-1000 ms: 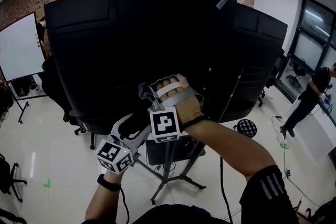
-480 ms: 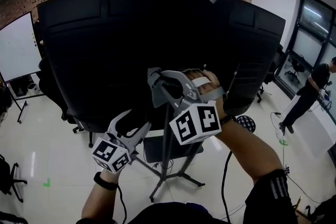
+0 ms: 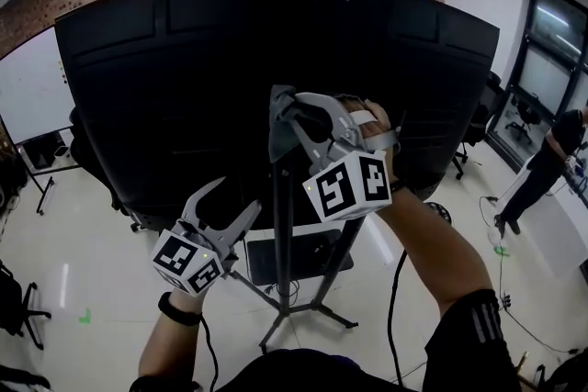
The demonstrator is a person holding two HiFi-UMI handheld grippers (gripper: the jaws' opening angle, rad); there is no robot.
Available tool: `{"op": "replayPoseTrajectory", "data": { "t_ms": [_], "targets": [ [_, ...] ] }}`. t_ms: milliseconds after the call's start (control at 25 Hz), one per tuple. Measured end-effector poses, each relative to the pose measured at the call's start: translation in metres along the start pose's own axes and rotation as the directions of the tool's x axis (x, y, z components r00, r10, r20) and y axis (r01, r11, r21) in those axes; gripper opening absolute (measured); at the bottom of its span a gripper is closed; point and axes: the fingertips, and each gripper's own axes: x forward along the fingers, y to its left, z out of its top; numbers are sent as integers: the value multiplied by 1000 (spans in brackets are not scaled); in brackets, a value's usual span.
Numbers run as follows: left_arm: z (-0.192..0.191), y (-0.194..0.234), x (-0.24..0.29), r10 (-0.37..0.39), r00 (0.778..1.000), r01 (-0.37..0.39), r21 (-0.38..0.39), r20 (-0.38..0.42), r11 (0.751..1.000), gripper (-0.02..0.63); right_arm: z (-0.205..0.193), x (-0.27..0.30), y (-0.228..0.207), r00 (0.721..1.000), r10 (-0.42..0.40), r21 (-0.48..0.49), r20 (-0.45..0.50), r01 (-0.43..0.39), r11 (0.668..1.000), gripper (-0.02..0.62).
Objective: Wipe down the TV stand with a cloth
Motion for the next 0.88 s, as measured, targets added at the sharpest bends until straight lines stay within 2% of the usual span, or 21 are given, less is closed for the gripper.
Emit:
{"op": "replayPoseTrajectory", "data": {
  "t_ms": [240, 600, 880],
  "targets": [
    [-5, -8, 17, 40, 999, -40, 1, -8, 999, 279, -2, -3, 3, 996, -37, -69, 75, 42, 997, 18],
    [-21, -15, 30, 118, 992, -118, 1, -45, 993, 279, -27, -13, 11, 992, -29, -36, 127, 33, 999, 18],
    [-34, -19, 34, 177, 982, -178, -6, -61, 984, 279, -44, -19, 53, 990, 17, -159, 143, 6, 987, 18]
  ]
}}
